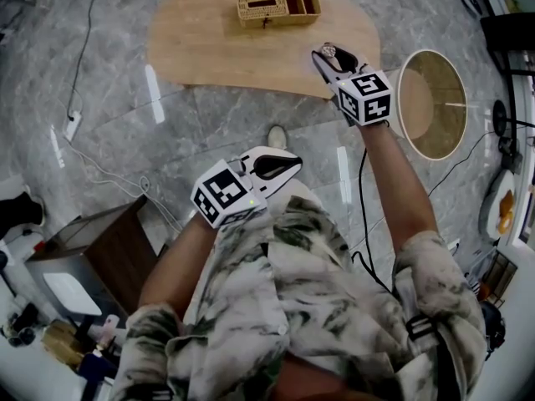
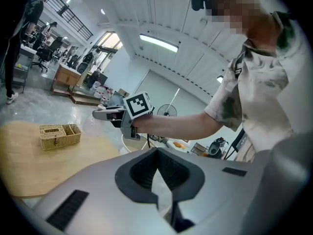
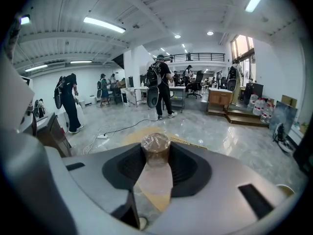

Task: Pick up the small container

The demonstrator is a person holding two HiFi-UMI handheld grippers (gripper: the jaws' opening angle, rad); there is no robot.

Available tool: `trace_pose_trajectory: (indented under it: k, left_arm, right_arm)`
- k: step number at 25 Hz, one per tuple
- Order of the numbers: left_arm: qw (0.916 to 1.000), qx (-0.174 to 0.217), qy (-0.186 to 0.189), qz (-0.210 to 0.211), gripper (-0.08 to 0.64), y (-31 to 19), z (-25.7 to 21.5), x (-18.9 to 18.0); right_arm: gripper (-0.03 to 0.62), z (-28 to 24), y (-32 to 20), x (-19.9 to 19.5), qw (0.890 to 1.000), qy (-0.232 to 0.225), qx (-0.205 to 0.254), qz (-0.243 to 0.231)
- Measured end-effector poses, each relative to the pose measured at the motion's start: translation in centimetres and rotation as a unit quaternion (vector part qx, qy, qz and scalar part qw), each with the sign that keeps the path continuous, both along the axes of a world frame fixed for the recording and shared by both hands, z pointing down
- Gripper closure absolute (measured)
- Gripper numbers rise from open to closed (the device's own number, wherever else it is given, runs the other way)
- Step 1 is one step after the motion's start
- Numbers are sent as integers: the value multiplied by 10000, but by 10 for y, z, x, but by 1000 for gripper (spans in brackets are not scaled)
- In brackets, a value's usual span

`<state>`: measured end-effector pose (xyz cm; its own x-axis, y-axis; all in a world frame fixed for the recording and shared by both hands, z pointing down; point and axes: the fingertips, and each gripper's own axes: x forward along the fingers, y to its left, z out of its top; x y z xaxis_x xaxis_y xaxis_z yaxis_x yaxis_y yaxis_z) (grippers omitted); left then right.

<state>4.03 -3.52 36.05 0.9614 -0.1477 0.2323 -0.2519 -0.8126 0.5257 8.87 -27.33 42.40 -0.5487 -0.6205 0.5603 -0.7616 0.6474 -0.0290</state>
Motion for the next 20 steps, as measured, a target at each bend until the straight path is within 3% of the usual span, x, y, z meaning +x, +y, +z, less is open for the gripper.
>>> trace_pose_trajectory:
  k: [20]
  left_arm:
    - [9999, -119, -75, 60, 538, -53, 7, 15]
  right_arm:
    - [436, 17, -39, 16, 9999, 29, -111, -9]
